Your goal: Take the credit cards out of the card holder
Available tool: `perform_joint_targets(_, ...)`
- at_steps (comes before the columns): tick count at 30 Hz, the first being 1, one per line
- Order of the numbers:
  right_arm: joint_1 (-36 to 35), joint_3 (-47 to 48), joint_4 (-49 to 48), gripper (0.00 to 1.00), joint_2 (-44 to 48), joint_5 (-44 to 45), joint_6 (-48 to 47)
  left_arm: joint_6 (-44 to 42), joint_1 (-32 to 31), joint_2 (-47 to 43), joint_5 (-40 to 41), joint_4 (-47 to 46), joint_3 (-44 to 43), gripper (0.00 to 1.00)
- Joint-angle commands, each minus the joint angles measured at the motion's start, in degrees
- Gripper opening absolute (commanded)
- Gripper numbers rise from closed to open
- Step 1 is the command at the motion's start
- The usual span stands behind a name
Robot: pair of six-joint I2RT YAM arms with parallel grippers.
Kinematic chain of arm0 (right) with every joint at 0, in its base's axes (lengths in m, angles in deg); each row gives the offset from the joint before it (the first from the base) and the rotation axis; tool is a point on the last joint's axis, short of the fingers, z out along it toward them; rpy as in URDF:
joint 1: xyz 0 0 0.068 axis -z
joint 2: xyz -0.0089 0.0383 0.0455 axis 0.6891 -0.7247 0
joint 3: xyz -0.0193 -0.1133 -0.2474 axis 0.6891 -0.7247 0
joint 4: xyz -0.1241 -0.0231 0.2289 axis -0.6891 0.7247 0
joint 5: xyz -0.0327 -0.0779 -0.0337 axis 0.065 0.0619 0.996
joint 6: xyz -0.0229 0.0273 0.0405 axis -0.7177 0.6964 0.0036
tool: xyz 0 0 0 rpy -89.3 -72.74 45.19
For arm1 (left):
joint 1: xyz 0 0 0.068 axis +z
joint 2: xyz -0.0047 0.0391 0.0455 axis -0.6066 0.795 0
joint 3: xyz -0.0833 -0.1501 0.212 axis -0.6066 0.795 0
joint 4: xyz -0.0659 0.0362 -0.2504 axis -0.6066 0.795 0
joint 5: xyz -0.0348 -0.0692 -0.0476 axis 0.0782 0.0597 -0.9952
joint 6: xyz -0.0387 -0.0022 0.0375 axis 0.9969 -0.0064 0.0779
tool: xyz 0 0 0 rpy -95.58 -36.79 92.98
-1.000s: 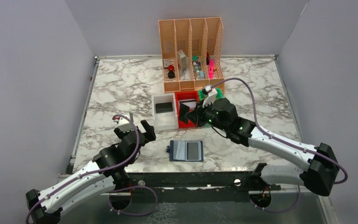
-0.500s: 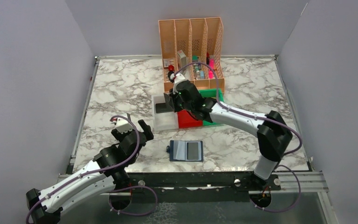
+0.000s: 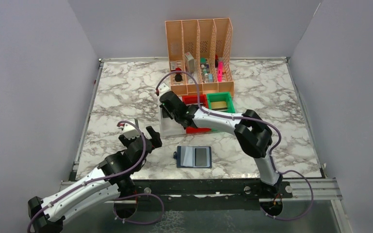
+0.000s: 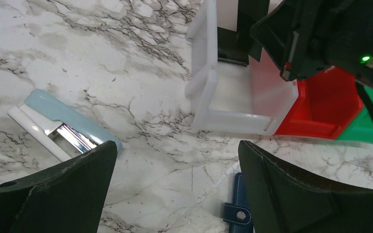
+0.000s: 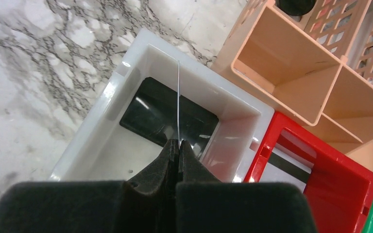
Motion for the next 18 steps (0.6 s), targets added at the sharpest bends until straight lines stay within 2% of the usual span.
perform_joint_targets(1,-0.82,3.4,-0.95,0.01,-4.09,10.09,-7.62,0.61,0.16,-3.37,0.05,-0.21,0.79,0.99)
perform_joint_targets(6,-1.54,5.02,-1.92,0.01,-6.72,13.4,-11.49,1.47,0.17,-5.22,0.46,0.63,1.05,0.99)
perform_joint_targets(12,-1.55,5.05,-2.86,0.03,-8.32,11.1,-12.79,2.31,0.17,-6.12,0.7,1.89,0.73,0.99)
perform_joint_targets(18,-1.54,5.09,-2.32,0.12,-9.11,7.53,-12.51,3.0,0.17,-9.02,0.71,2.84,1.01,0.99)
